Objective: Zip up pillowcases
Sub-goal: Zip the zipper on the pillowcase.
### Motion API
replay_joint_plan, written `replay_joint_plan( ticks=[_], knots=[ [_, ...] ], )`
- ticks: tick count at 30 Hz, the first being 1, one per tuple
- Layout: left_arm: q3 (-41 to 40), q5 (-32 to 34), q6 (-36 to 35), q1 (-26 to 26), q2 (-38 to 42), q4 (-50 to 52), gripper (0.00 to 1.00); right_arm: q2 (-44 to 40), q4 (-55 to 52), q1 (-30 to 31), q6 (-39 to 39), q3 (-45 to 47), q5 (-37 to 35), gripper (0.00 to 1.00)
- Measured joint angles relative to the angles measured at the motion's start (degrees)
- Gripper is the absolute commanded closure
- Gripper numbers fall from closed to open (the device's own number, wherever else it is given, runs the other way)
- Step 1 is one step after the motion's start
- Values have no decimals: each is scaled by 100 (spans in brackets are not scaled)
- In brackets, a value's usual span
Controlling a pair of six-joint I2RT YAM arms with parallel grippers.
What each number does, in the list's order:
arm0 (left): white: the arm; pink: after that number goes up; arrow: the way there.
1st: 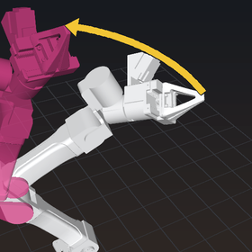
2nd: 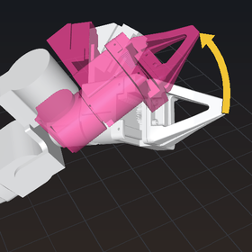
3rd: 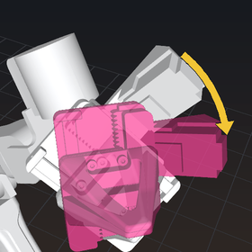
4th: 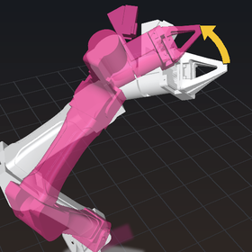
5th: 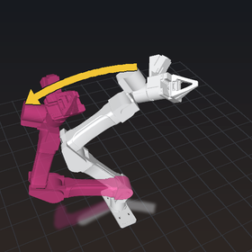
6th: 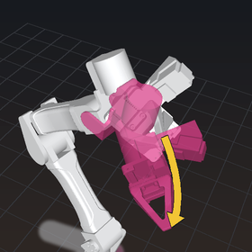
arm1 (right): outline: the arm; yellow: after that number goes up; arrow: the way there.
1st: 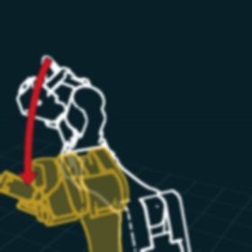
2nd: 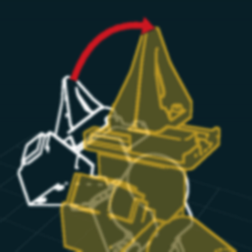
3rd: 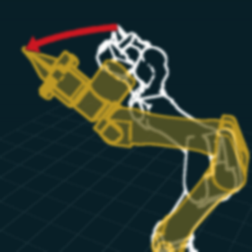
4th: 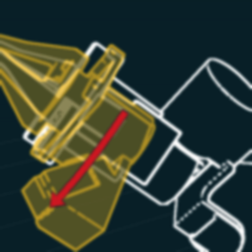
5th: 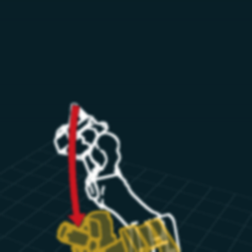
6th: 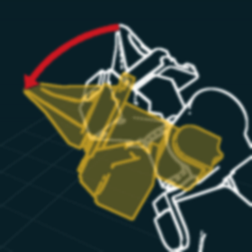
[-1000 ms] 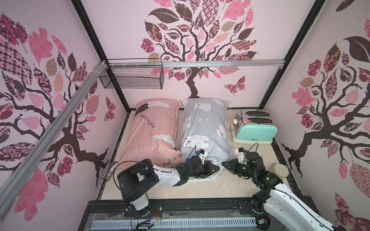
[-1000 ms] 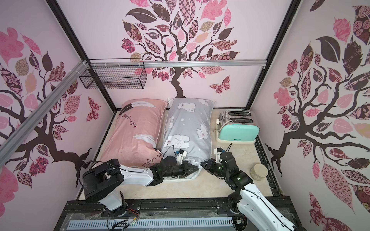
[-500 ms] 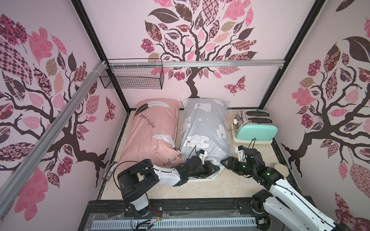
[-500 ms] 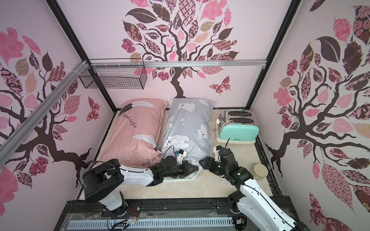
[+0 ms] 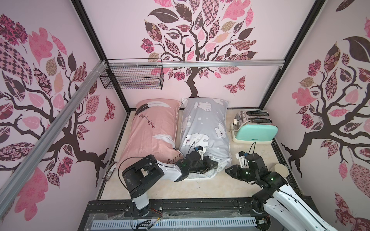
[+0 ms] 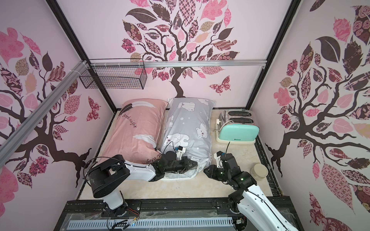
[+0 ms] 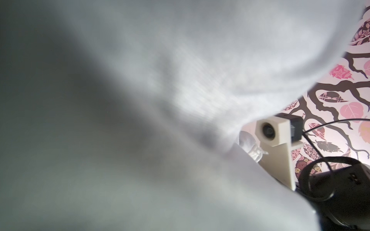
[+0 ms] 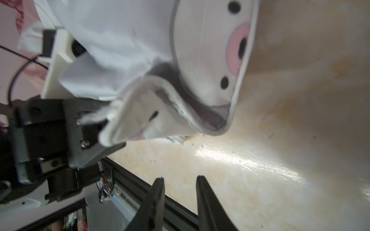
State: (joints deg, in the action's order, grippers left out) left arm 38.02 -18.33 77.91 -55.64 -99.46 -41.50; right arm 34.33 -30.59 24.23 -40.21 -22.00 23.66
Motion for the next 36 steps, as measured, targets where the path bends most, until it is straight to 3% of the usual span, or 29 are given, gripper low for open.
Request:
replay_joint_plan(
  ticks=[4, 6, 12, 15, 17, 26, 28, 33, 36],
  knots=[
    [20, -33, 9, 4, -57, -24, 100, 31, 960, 103, -385, 706, 201, 96],
    [24, -42, 15, 7, -61, -37, 100, 59, 1438, 166, -568, 999, 216, 96],
    [61, -68, 20, 7, -55, 4, 100, 474, 2927, 197, -1047, 1495, 339, 87],
    [68, -85, 22, 9, -33, 26, 100, 796, 3641, 201, -1257, 1613, 415, 71],
    [87, -90, 22, 13, -31, 50, 100, 990, 4017, 229, -1346, 1663, 459, 67],
    [131, -103, 31, 17, 11, 122, 100, 1692, 5298, 431, -1552, 1703, 470, 61],
    [131, -103, 31, 17, 28, 146, 100, 1827, 5497, 498, -1620, 1705, 463, 62],
    [131, -103, 31, 28, 74, 192, 100, 2114, 5947, 612, -1755, 1720, 422, 89],
    [131, -109, 13, 61, 96, 238, 100, 2114, 5952, 623, -1810, 1725, 402, 94]
  ],
)
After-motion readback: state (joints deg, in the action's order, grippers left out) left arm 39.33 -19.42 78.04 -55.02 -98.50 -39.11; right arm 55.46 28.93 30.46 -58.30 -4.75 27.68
